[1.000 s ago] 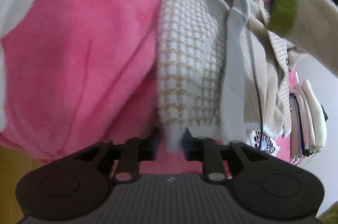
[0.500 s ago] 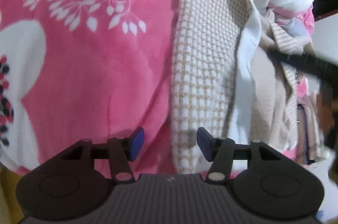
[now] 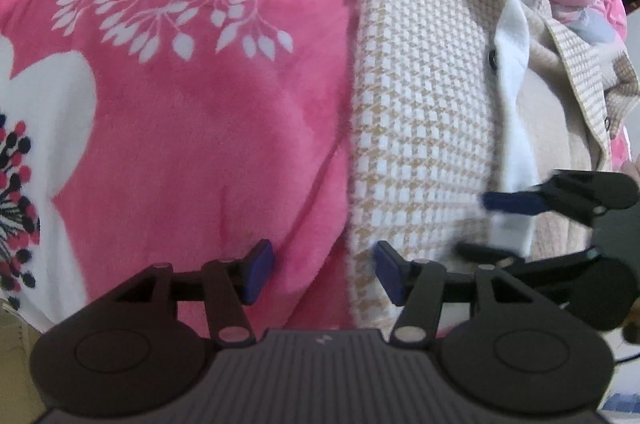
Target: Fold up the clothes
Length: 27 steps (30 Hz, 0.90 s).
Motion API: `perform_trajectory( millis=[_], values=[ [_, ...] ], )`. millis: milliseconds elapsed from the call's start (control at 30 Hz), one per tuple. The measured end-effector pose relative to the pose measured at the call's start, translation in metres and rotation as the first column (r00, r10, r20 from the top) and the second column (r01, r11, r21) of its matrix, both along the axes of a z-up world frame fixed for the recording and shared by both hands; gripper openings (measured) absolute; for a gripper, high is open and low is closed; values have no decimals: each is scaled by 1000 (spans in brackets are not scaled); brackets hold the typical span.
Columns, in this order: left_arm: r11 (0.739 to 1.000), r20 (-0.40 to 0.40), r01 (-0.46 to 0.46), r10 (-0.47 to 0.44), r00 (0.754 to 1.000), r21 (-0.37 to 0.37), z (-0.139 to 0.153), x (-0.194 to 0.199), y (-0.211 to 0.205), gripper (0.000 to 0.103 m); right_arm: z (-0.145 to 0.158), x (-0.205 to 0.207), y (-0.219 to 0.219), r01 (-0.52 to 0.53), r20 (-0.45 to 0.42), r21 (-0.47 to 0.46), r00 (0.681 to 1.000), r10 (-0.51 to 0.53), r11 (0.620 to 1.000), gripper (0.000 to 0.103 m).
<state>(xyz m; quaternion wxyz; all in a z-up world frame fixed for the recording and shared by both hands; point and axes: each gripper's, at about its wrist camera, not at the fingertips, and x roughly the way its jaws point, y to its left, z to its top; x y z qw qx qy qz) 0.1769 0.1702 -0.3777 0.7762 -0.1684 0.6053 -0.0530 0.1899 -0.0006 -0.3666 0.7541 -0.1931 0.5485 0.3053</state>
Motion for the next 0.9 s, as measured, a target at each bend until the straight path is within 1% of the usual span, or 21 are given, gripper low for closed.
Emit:
perform_trajectory(
  millis=[67,100,133,167,200,233,267,333,400,467,533,567,600,633,667,700,733,767,833,900],
  values=[
    [1000,1,7,-7,1000,8,-1,0,0,58,8,2,-30,125,3,-31,992,-125,992,46],
    [1000,2,10,-10,1000,11,-2,-1,-1,58,10,1,-45,177,15,-71,984,-177,982,49],
    [1000,3,13,-13,1000,15,-3,-1,-1,58,12,0,-60,233,19,-92,972,-232,968,54],
    [1000,4,16,-16,1000,19,-3,-1,-1,58,15,-1,-77,295,7,-84,955,-296,952,51],
    [1000,5,17,-17,1000,18,-4,-1,0,57,17,-1,-93,354,5,-92,935,-355,931,50],
    [1000,6,16,-16,1000,15,-4,-1,1,57,19,-2,-105,408,24,-126,912,-409,904,50],
    [1000,5,12,-12,1000,13,-3,-1,2,57,21,-1,-115,453,30,-132,891,-453,882,50],
    [1000,2,1,-1,1000,9,0,-3,4,57,24,6,-126,513,-8,-54,857,-514,856,51],
    [1000,0,-9,9,1000,6,2,-4,5,57,28,13,-138,571,-51,22,820,-570,820,51],
    [999,-3,-34,34,999,0,7,-3,6,57,31,20,-149,626,-99,95,780,-618,774,52],
    [998,2,-52,52,999,-24,11,-2,7,57,35,27,-160,677,-151,163,736,-660,718,52],
    [998,4,-55,55,998,-35,13,-1,6,57,34,31,-163,686,-168,180,727,-665,705,52],
    [998,4,-55,55,998,-44,14,-1,6,57,29,36,-161,671,-168,170,742,-649,722,52],
    [997,4,-51,52,999,-49,14,-2,4,57,24,39,-161,662,-176,167,749,-638,731,51],
    [998,3,-47,47,999,-52,15,-2,2,56,22,38,-164,665,-197,178,746,-636,725,44],
    [997,0,-42,42,999,-58,15,-4,-1,55,19,37,-166,669,-218,188,743,-633,719,35],
    [997,-5,-38,38,999,-65,14,-6,-5,55,16,35,-169,672,-239,198,739,-630,713,16],
    [997,-10,-34,33,999,-73,14,-7,-8,55,13,34,-171,676,-260,208,735,-626,707,10],
    [996,-26,-27,25,999,-84,14,-14,-14,53,12,32,-176,679,-288,234,732,-617,696,7],
    [996,-36,-28,25,999,-90,13,-20,-18,53,26,28,-182,670,-263,280,742,-616,687,6]
  ],
)
